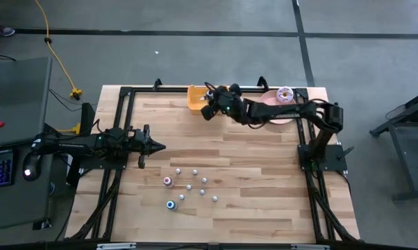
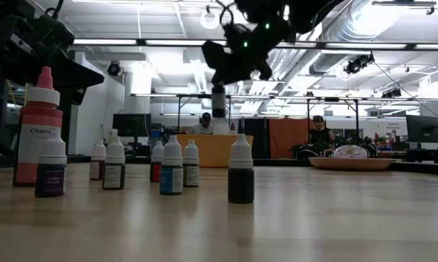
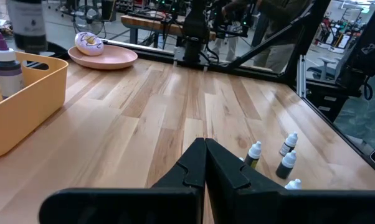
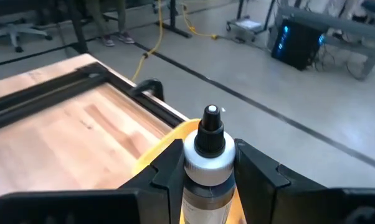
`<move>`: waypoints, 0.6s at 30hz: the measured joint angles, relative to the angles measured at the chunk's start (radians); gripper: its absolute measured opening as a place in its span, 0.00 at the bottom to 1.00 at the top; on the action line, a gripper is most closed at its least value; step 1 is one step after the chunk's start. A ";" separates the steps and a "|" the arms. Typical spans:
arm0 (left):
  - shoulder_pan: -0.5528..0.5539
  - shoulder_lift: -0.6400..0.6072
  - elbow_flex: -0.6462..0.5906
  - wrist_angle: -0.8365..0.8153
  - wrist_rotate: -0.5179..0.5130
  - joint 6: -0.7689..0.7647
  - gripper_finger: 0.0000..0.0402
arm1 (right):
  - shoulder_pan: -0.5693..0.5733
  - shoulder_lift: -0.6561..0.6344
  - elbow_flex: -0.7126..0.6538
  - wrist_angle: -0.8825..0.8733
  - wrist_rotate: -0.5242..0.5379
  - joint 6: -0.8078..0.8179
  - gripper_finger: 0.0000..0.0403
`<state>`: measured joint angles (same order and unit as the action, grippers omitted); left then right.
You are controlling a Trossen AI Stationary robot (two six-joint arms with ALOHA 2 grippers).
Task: Pick & Place food coloring
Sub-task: Put the big black food coloring bottle into the yellow bin
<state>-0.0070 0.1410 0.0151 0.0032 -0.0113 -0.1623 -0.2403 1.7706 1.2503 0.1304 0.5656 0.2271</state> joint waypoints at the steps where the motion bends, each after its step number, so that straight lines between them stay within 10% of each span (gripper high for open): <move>1: 0.000 0.000 0.000 0.000 0.000 0.000 0.00 | -0.009 0.009 0.000 0.004 -0.005 0.009 0.26; 18: 0.000 0.000 0.000 0.000 0.000 0.000 0.00 | -0.120 0.150 0.025 0.104 -0.088 0.080 0.26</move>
<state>-0.0070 0.1409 0.0152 0.0032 -0.0113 -0.1624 -0.3600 1.9205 1.2756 0.2349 0.4776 0.3069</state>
